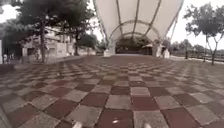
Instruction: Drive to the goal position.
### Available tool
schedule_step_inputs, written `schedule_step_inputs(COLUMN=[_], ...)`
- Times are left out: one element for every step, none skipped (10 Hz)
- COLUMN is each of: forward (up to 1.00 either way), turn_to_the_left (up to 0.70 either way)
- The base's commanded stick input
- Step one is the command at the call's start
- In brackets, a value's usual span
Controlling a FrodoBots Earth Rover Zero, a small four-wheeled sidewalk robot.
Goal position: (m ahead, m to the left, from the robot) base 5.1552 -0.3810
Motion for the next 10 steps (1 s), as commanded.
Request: schedule_step_inputs(forward=[0.5,0.5,0.5,0.5,0.5,0.5,0.5,0.5,0.5,0.5], turn_to_the_left=[0.0,0.0,0.0,0.0,0.0,0.0,0.0,0.0,0.03,-0.06])
